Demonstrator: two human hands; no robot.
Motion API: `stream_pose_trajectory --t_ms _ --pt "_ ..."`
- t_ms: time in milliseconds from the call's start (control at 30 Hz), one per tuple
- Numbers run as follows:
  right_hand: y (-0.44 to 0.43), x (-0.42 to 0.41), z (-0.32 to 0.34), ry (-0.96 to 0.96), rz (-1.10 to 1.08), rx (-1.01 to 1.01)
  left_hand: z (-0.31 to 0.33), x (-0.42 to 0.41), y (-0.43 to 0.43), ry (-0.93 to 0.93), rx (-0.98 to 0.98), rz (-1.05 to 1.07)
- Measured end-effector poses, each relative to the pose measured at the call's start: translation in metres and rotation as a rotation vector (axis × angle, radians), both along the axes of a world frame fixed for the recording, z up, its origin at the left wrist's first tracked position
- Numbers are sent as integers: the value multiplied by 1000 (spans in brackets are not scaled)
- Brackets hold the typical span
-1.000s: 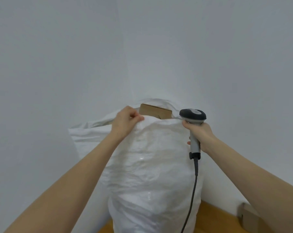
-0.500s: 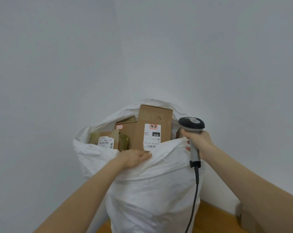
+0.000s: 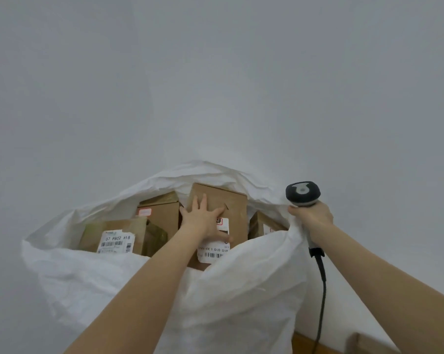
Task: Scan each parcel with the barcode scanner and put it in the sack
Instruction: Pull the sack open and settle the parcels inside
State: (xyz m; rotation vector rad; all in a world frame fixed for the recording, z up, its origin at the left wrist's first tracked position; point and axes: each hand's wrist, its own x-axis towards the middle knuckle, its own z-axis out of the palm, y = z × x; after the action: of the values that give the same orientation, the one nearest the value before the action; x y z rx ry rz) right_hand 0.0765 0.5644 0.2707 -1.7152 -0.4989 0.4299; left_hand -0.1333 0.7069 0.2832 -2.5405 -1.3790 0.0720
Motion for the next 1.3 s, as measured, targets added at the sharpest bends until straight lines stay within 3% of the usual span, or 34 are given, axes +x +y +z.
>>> stream_pose_trajectory --t_ms 167,433,667,867,1100,1300 --pt "22 -2 -16 72 69 -65 -13 -14 23 -1 -95 55" --pt "59 -43 71 68 172 266 -10 -42 51 1 -141 122" --pt "43 -37 83 151 164 392 -18 -42 66 44 -263 103" --pt "16 -36 60 109 187 287 -32 -33 59 25 -137 68" --pt "-21 -37 51 165 191 275 -26 -56 33 -31 -146 109" --pt "-71 -41 37 173 158 276 13 -59 -23 -224 -109 102"
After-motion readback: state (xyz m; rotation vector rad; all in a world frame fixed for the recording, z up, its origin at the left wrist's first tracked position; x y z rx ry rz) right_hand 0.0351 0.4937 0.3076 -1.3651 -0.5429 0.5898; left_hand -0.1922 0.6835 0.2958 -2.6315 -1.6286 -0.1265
